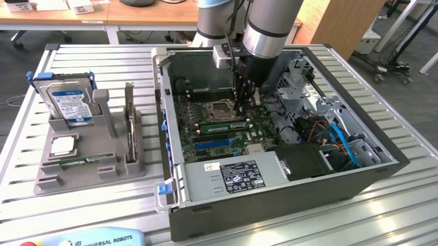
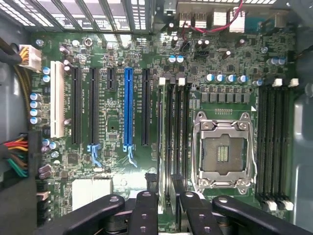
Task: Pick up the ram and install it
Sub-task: 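Insert the ram into the slot, then press down the ram until it locks into place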
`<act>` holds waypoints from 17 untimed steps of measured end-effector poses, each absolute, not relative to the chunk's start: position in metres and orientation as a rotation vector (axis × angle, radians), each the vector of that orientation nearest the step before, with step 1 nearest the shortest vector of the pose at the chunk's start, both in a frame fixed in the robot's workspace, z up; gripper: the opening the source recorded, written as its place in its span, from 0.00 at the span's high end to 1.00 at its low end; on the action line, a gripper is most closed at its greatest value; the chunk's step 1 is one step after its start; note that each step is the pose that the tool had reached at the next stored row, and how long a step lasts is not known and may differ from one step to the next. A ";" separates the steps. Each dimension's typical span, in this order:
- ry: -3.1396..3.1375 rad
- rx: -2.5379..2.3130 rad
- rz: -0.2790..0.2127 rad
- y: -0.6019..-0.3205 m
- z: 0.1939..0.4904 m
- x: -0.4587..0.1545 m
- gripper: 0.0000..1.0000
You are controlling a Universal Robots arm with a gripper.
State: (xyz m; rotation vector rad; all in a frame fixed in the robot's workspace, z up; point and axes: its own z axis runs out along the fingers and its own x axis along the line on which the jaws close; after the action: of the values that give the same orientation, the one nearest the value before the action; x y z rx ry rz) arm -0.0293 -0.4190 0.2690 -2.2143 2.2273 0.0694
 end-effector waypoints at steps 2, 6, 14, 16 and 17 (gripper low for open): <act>2.227 -2.214 0.069 -0.419 0.273 -0.029 0.75; 2.227 -2.214 0.069 -0.419 0.275 -0.029 0.75; 2.227 -2.214 0.069 -0.419 0.275 -0.029 0.75; 2.227 -2.214 0.069 -0.419 0.275 -0.029 0.75; 2.227 -2.214 0.069 -0.419 0.275 -0.029 0.75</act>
State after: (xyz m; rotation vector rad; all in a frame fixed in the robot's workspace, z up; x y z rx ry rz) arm -0.0293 -0.4190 0.2753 -2.2144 2.2273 0.0693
